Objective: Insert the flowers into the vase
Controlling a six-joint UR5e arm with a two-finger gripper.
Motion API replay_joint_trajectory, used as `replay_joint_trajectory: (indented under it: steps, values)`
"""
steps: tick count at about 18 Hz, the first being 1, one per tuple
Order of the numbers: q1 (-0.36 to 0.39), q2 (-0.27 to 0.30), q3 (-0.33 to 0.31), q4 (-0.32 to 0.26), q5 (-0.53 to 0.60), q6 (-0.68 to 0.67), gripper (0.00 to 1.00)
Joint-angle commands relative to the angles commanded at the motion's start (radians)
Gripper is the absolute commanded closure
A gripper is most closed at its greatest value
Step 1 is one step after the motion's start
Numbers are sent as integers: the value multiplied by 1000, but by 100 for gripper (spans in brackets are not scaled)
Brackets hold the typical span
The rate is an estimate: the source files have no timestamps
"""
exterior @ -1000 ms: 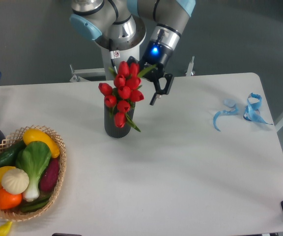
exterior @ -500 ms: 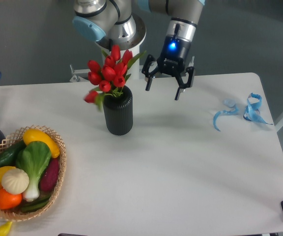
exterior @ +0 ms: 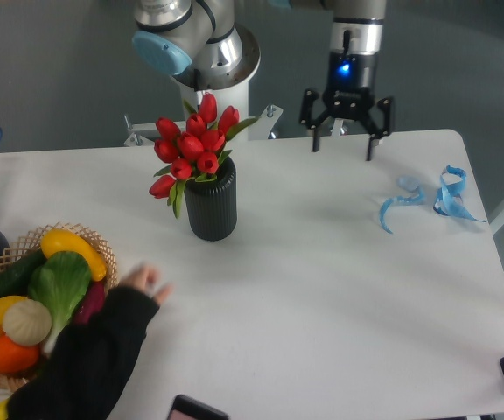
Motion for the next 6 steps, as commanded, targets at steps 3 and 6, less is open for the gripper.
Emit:
replay_joint_trajectory:
  steps: [3,6]
  values:
    - [-57,-51,69,-64,98,6,0]
    - [-86,-81,170,-220,212,8,0]
